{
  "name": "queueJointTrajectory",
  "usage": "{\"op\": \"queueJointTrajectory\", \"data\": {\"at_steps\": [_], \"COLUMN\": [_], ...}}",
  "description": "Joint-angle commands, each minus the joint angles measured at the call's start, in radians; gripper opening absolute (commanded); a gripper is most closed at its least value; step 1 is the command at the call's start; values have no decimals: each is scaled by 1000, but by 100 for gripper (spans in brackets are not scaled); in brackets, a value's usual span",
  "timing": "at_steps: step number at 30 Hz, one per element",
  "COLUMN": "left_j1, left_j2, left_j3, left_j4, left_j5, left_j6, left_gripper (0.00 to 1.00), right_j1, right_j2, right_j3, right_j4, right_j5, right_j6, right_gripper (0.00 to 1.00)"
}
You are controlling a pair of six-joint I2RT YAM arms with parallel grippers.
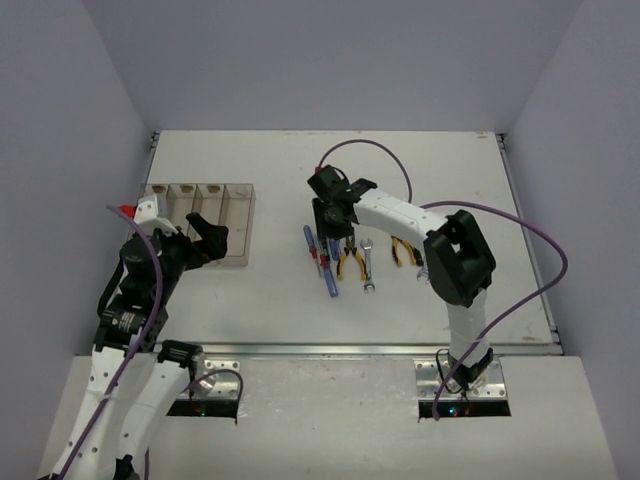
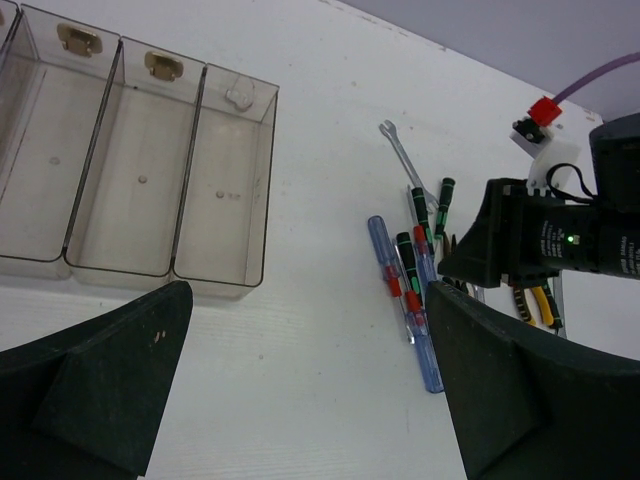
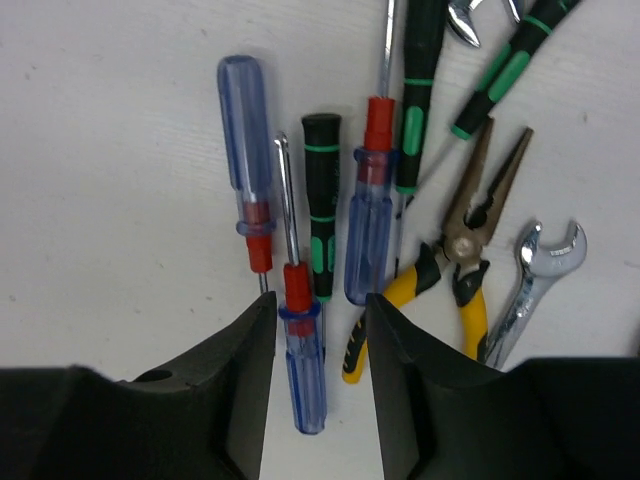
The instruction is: Sort the tools into containers
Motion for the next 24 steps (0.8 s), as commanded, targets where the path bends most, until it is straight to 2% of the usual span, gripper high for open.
{"op": "queueJointTrajectory", "data": {"at_steps": [1,5,14,20,24], "left_j1": [-1,-2,-2,-2,-2], "left_j2": [-2,-8,4,3,3], "left_j3": [-8,-11,-11,-13,-13], "left_j4": [52,56,61,62,61], "left_j5": [37,43,57,57,57], "left_j6": [8,13,18,18,18], "left_gripper": [100,100,100,100,100], "right_j1": [-1,1,1,1,2], "right_j2": [87,137,139,192,212], "right_j3": [105,131,89,91,95], "right_j4": [-51,-73,-54,-52,-54], "right_j5": [40,45,55,48,49], "right_j6": [-55,-62,-69,-65,-57], "right_gripper": [39,36,32,22,21]}}
